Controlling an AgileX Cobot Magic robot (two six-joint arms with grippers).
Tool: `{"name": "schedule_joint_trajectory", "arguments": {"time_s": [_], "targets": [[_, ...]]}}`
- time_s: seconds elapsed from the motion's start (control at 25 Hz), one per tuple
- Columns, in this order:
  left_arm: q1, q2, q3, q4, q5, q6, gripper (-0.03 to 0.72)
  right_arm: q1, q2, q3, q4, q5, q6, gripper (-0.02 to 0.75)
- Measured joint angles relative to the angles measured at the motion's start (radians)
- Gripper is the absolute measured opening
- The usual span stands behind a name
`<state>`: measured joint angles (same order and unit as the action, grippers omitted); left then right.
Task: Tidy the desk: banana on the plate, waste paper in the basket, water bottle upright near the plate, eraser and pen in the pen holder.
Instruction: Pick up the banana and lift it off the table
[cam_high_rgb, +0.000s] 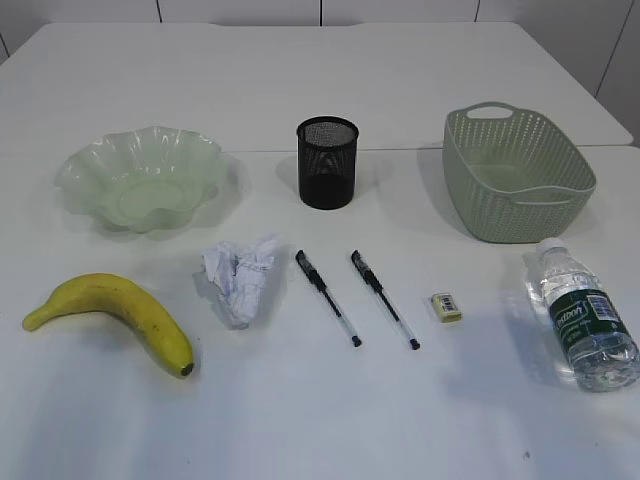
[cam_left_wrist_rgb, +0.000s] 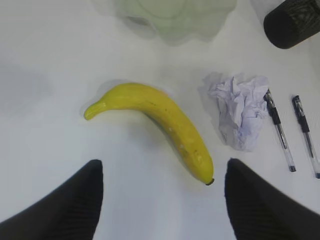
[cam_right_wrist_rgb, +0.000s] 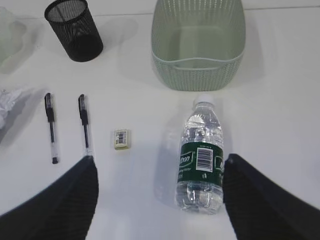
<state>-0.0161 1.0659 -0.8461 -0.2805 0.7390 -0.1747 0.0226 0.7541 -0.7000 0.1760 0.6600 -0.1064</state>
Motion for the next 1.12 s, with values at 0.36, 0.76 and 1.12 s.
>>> {"name": "schedule_joint_trajectory", "arguments": {"time_s": [0.36, 0.76, 1.12], "targets": [[0.000, 0.151, -0.030, -0.093, -0.022, -0.003, 0.520, 0.018, 0.076, 0.000, 0.001, 0.000, -0.014, 0.577], [-0.007, 0.251, -0.030, -0.158, -0.085, -0.066, 0.517, 0.018, 0.084, 0.000, 0.001, 0.000, -0.015, 0.577], [-0.137, 0.331, -0.030, -0.067, -0.198, -0.247, 0.517, 0.018, 0.084, 0.000, 0.001, 0.000, -0.015, 0.577]]}}
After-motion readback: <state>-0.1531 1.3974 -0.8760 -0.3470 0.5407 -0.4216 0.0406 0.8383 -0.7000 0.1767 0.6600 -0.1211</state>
